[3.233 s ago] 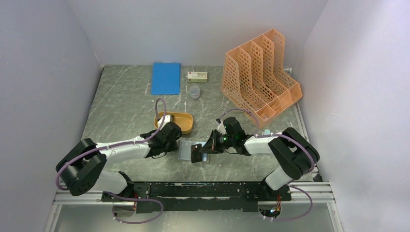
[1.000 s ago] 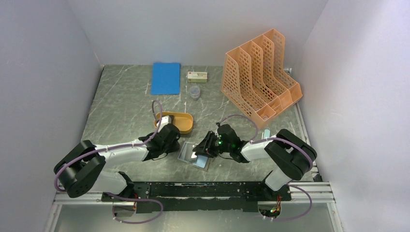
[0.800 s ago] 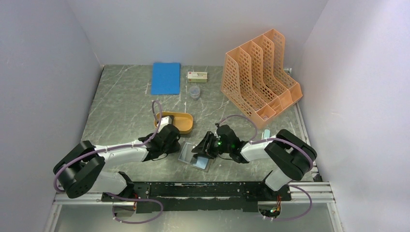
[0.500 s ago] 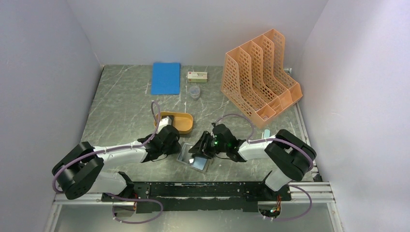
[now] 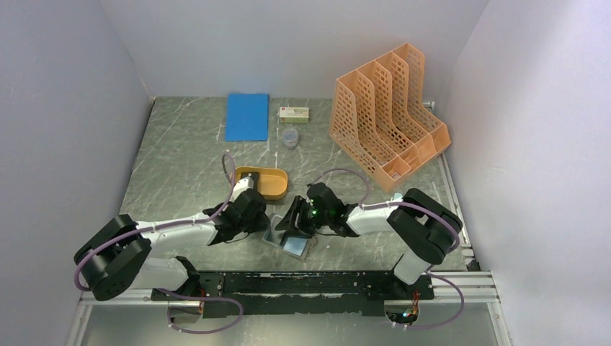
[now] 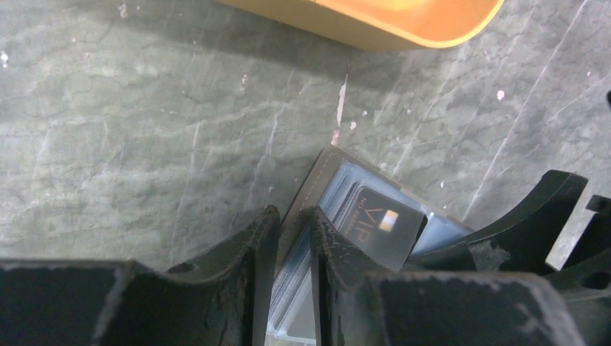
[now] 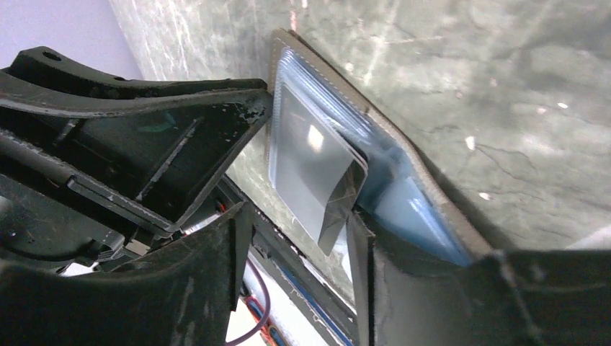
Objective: Put the credit cards into the card holder
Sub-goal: Insert the credit card into the card holder.
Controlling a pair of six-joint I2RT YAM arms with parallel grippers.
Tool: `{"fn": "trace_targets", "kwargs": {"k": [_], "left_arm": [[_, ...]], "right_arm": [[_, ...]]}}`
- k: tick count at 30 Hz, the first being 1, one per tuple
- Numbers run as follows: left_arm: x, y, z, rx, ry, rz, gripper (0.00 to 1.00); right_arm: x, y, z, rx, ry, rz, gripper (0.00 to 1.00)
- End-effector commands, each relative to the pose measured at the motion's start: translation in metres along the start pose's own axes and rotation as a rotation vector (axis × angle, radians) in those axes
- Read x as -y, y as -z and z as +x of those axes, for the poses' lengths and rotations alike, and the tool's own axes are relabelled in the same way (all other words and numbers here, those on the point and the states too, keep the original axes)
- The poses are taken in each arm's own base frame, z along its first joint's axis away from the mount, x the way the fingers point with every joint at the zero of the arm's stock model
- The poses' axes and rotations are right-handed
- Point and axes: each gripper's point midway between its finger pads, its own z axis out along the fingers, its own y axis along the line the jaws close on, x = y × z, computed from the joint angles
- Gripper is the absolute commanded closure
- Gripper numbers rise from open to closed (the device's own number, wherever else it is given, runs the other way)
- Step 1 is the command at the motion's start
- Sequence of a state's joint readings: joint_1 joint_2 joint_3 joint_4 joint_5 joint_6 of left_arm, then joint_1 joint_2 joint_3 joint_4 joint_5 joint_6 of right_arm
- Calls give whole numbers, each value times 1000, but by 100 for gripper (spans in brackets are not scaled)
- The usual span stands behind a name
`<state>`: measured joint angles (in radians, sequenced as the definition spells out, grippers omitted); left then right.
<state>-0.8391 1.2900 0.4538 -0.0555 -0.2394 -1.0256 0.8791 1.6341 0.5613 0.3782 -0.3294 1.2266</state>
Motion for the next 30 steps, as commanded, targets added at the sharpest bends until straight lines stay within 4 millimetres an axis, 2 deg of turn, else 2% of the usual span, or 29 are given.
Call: {"fn": "trace_targets", "kwargs": {"k": [1, 10, 17, 18, 20, 24, 28, 30], "left_arm": [[-56, 12, 43, -155, -63, -170, 69], [-56, 21, 19, -83, -68, -194, 64], [-55, 24, 16, -82, -67, -188, 63], [-55, 25, 17, -82, -66, -189, 63], [-58, 25, 17, -78, -65, -193, 63], [-64, 27, 14, -67, -63, -207, 64], [-70, 29, 9, -55, -71, -227, 64], [-73, 29, 6, -47, -74, -235, 64]], "right_arm": [[-11, 0, -7, 10, 98, 28, 42], [-19, 19, -21, 50, 227, 121, 26], [-22, 42, -36, 107, 320, 205, 24], [-22, 47, -38, 120, 334, 212, 26], [-23, 56, -32, 113, 372, 202, 37], [-19, 59, 7, 17, 463, 159, 65], [-1, 55, 49, -79, 543, 176, 73], [15, 52, 61, -118, 539, 193, 75]]}}
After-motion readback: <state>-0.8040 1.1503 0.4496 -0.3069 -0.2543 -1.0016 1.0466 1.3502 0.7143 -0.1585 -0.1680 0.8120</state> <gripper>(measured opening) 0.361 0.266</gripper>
